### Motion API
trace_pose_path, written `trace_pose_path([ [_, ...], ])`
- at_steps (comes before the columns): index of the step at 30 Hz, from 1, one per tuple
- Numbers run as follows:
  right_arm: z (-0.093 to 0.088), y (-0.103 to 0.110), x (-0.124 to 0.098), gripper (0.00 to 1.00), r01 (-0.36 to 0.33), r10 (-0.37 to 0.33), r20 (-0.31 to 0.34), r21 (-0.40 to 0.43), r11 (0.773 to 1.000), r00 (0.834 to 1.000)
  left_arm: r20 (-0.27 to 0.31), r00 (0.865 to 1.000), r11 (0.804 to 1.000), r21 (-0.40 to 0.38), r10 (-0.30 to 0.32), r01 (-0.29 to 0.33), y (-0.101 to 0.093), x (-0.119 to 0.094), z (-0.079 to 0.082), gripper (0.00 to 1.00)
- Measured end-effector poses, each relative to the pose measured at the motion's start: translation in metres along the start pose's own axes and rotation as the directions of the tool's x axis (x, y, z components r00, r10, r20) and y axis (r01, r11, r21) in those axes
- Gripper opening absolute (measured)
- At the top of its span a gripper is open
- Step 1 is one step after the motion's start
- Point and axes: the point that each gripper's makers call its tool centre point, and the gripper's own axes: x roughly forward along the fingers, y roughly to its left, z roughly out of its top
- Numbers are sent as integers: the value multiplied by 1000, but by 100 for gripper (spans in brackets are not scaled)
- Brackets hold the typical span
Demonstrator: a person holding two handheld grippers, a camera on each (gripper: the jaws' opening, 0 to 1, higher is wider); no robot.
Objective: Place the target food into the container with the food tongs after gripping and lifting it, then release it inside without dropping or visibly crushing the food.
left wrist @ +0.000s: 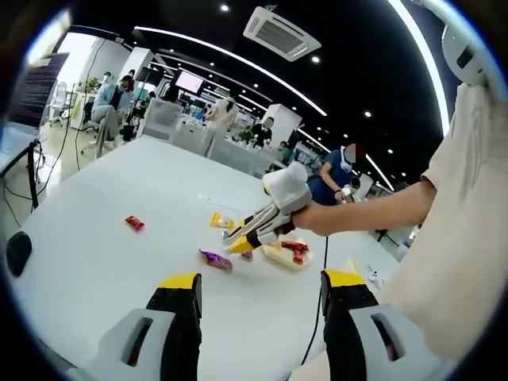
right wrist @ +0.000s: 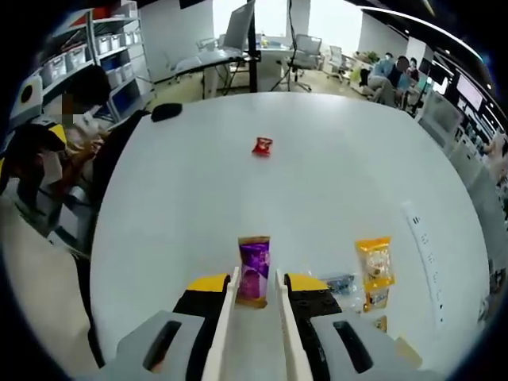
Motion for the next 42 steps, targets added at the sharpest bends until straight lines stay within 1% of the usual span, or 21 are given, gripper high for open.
trace_pose_path([
  [4, -3, 2, 5, 27, -9, 9, -18, -4, 1000, 1000, -2, 1000, 1000, -9, 7, -7, 0, -2, -2, 61],
  [12, -4, 3, 12, 27, -23, 22, -26, -5, 1000, 999, -2, 1000, 1000, -19, 13, -13, 1, -1, -3, 61],
  [42, -12, 3, 32, 28, -36, 36, -74, 0, 999, 997, -8, 1000, 999, -38, 24, -24, 11, -1, -6, 61],
])
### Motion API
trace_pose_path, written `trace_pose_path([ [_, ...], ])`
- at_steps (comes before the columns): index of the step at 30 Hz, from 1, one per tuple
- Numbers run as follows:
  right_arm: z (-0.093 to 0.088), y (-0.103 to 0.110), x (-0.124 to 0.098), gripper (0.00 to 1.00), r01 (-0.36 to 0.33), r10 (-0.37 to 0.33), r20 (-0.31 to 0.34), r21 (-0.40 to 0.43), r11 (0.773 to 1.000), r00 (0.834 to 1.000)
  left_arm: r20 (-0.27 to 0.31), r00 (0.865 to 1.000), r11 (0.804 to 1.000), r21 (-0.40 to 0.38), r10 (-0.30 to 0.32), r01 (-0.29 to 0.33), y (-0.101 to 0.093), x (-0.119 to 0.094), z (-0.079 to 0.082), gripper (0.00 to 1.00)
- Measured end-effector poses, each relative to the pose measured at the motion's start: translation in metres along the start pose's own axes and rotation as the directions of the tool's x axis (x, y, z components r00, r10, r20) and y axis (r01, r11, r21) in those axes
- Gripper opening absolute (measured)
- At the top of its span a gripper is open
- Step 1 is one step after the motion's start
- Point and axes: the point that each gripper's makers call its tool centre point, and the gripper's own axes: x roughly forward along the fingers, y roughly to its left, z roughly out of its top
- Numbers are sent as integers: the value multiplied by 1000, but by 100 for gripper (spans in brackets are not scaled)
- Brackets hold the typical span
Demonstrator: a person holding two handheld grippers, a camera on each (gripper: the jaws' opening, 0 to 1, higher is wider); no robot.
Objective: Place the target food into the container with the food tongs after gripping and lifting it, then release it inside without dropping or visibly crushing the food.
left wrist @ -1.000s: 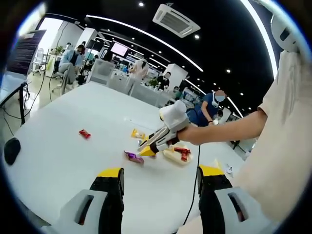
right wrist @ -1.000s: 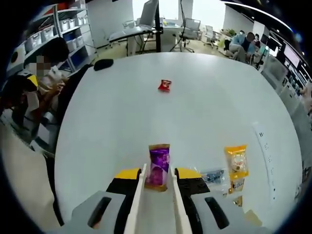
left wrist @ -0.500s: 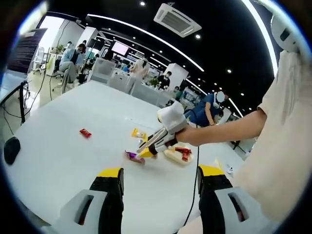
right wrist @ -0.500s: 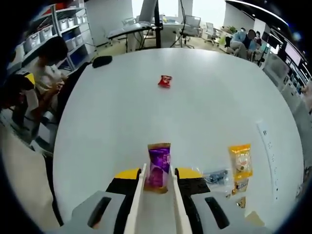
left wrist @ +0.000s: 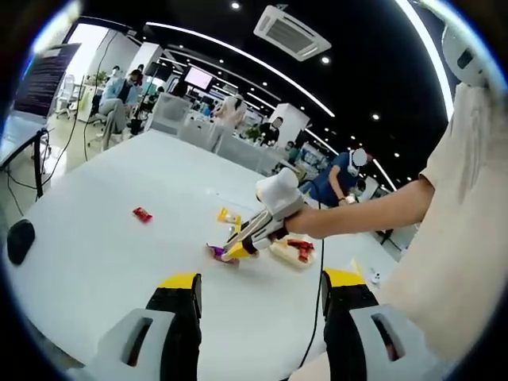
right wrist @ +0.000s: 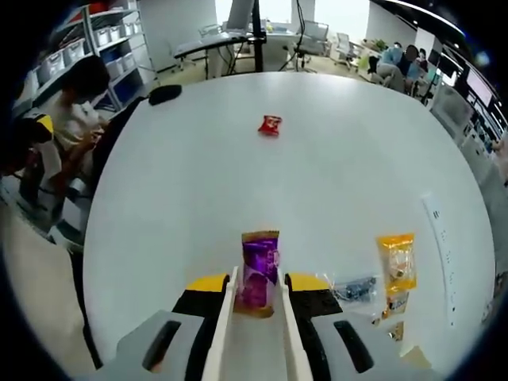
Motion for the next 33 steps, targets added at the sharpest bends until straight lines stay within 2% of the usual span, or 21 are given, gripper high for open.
trace_pose_path([
  [33, -9, 1, 6, 27, 4, -4, -28, -14, 1000, 1000, 2, 1000, 1000, -10, -1, 1, 4, 1, -2, 61],
])
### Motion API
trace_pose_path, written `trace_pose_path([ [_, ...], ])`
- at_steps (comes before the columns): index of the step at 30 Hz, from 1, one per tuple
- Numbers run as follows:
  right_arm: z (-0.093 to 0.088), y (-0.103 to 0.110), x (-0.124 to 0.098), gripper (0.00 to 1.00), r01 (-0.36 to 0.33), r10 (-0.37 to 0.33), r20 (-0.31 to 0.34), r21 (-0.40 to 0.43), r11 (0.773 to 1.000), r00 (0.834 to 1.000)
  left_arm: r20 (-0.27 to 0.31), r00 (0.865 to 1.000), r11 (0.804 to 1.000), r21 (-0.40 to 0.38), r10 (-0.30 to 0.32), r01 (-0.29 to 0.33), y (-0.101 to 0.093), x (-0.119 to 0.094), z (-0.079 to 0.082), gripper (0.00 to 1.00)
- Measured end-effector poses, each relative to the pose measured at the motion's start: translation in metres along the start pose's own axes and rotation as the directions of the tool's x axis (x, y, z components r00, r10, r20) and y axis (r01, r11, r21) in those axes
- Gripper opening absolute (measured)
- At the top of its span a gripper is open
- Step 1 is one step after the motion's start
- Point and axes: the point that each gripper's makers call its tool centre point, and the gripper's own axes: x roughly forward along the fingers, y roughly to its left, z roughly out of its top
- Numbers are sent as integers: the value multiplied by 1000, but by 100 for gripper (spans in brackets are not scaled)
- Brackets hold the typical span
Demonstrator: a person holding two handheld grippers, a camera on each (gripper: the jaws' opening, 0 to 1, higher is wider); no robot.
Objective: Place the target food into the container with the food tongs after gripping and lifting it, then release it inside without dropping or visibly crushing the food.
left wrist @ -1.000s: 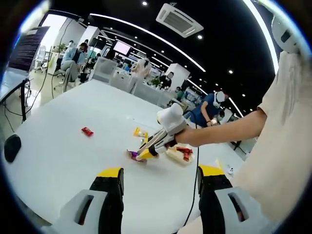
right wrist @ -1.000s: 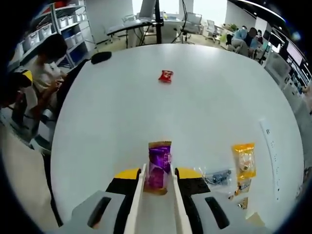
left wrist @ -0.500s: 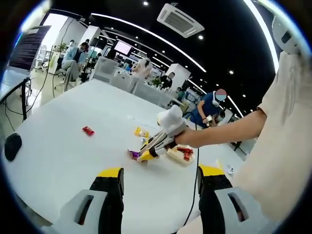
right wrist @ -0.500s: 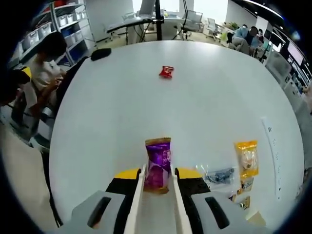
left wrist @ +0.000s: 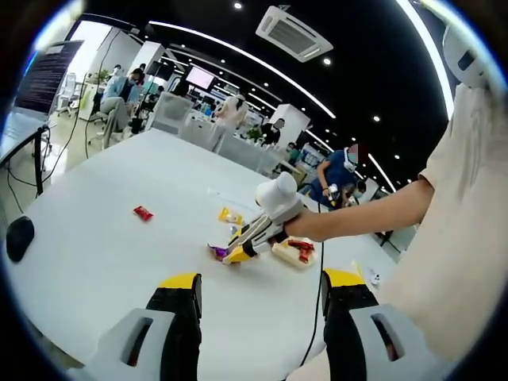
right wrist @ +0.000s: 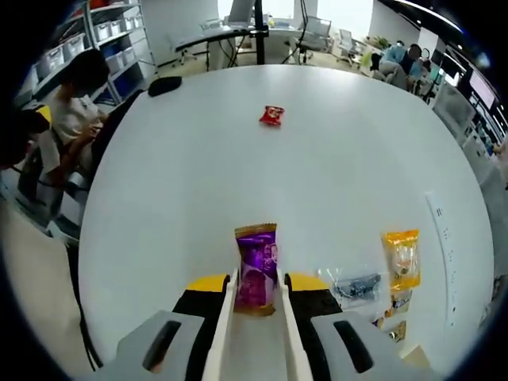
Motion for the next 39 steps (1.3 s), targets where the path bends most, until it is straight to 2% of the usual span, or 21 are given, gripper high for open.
trace_pose_path([
  [12, 0, -1, 0, 26, 12, -13, -2, -29, 999, 1000, 4, 1000, 1000, -4, -9, 9, 0, 1, 0, 61],
  [26, 1, -1, -1, 25, 14, -14, 6, -18, 1000, 1000, 5, 1000, 1000, 1, -11, 11, 0, 1, 2, 61],
  [39, 6, -3, -12, 25, 27, -27, 41, 6, 1000, 999, 2, 1000, 999, 16, -29, 29, -4, 5, 5, 61],
])
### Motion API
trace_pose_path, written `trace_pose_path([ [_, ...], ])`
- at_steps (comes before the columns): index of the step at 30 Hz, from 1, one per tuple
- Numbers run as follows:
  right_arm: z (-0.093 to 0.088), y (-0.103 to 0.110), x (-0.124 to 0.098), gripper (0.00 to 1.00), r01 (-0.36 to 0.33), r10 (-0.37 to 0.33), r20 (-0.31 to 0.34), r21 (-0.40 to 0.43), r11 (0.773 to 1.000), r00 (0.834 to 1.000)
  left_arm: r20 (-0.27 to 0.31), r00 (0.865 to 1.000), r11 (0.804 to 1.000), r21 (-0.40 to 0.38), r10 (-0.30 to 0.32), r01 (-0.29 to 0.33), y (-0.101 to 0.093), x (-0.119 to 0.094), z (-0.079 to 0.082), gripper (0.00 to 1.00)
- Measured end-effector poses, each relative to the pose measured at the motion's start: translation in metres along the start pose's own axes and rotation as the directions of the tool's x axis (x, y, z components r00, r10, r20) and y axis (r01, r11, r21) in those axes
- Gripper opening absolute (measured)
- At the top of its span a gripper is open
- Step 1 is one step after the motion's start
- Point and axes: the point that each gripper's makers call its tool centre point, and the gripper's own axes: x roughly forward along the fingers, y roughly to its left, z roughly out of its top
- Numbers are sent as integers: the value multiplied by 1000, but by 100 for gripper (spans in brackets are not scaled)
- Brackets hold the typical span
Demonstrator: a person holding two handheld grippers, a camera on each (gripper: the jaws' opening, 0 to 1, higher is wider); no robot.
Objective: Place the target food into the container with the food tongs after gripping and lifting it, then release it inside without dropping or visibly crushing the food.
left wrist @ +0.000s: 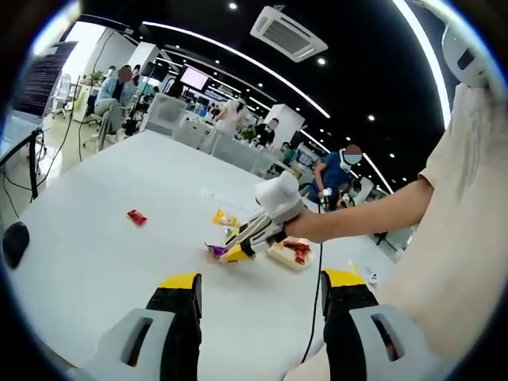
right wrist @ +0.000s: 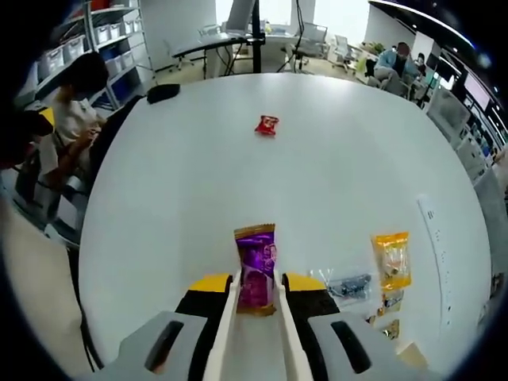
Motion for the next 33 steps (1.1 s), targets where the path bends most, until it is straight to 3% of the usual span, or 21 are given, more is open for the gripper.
trace_pose_path([
  [13, 11, -2, -17, 25, 20, -21, 47, 24, 1000, 999, 0, 1000, 1000, 18, -22, 22, -8, 2, 1, 61],
  [33, 32, -16, -61, 25, 78, -84, 137, 50, 996, 987, -4, 998, 996, 65, -64, 64, -22, 7, 9, 61],
])
